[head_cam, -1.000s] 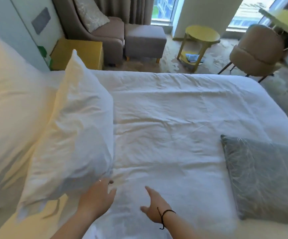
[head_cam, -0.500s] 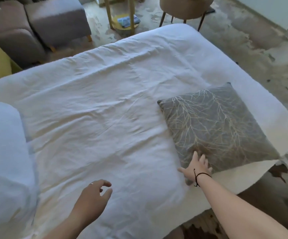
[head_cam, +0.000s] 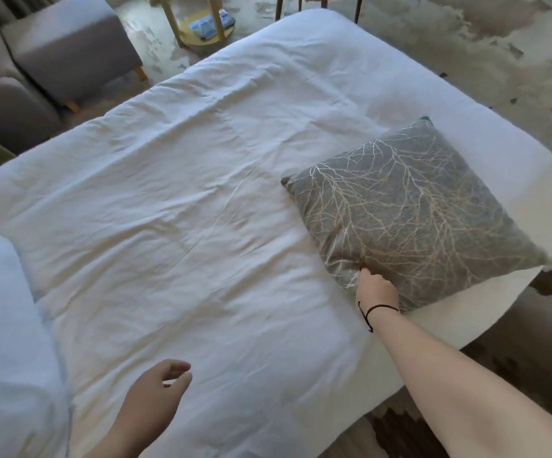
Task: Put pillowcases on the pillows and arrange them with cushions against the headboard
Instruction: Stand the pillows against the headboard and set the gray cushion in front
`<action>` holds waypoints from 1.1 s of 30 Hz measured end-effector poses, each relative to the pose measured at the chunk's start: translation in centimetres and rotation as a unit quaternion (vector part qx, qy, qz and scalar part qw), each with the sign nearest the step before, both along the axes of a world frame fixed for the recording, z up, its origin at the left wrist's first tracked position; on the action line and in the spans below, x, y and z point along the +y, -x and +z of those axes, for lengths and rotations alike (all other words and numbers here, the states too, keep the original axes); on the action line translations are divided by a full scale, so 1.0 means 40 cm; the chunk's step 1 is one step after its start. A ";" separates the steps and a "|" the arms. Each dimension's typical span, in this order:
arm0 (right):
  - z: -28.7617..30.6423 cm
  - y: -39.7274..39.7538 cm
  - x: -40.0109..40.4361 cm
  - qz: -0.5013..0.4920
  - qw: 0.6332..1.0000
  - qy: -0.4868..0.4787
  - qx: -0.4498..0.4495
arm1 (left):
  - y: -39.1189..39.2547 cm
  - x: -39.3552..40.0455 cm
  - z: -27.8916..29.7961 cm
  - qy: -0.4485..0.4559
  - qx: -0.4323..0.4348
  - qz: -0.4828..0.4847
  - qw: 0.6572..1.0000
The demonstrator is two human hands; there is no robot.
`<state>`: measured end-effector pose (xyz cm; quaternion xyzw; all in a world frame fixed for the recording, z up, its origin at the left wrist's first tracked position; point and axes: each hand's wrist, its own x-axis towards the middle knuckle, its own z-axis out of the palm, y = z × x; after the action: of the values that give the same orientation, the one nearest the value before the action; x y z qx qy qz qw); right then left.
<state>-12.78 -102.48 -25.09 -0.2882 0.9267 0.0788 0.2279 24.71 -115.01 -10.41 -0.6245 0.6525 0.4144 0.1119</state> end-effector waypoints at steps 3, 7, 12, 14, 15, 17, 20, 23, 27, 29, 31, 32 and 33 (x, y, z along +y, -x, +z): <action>0.075 0.024 -0.006 -0.044 0.998 0.015 -0.050 | -0.004 -0.008 0.013 -0.035 0.032 0.033 0.998; 0.170 -0.028 -0.046 -0.135 0.975 0.097 -0.144 | -0.009 -0.012 0.042 -0.057 0.092 0.060 0.992; 0.309 -0.233 -0.200 -0.183 0.896 0.266 -0.304 | -0.040 -0.033 0.129 -0.087 0.181 0.120 0.972; 0.387 -0.365 -0.259 -0.202 0.838 0.322 -0.392 | -0.066 -0.053 0.180 -0.093 0.211 0.157 0.960; 0.426 -0.441 -0.285 -0.210 0.804 0.346 -0.436 | -0.086 -0.064 0.211 -0.095 0.225 0.176 0.954; 0.493 -0.595 -0.327 -0.223 0.736 0.374 -0.518 | -0.123 -0.090 0.281 -0.095 0.257 0.196 0.942; 0.594 -0.824 -0.374 -0.215 0.659 0.380 -0.613 | -0.217 -0.135 0.399 -0.031 0.288 0.184 0.939; 0.681 -0.985 -0.395 -0.205 0.603 0.379 -0.671 | -0.340 -0.176 0.485 0.050 0.269 0.159 0.949; 0.750 -1.109 -0.399 -0.148 0.561 0.375 -0.723 | -0.485 -0.211 0.534 0.101 0.216 0.152 0.959; 0.745 -1.156 -0.386 -0.105 0.585 0.364 -0.717 | -0.524 -0.210 0.519 0.111 0.176 0.152 0.966; 0.715 -1.186 -0.357 -0.051 0.638 0.324 -0.697 | -0.553 -0.190 0.474 0.105 0.134 0.168 0.971; 0.696 -1.187 -0.339 -0.022 0.667 0.287 -0.687 | -0.565 -0.172 0.447 0.100 0.115 0.179 0.972; 0.679 -1.180 -0.325 0.009 0.692 0.244 -0.679 | -0.579 -0.153 0.421 0.099 0.098 0.188 0.972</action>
<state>34.40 -115.47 2.05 -0.3172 0.5031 -0.3652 0.7162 47.87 -121.11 6.43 -0.7005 0.5689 0.4204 -0.0948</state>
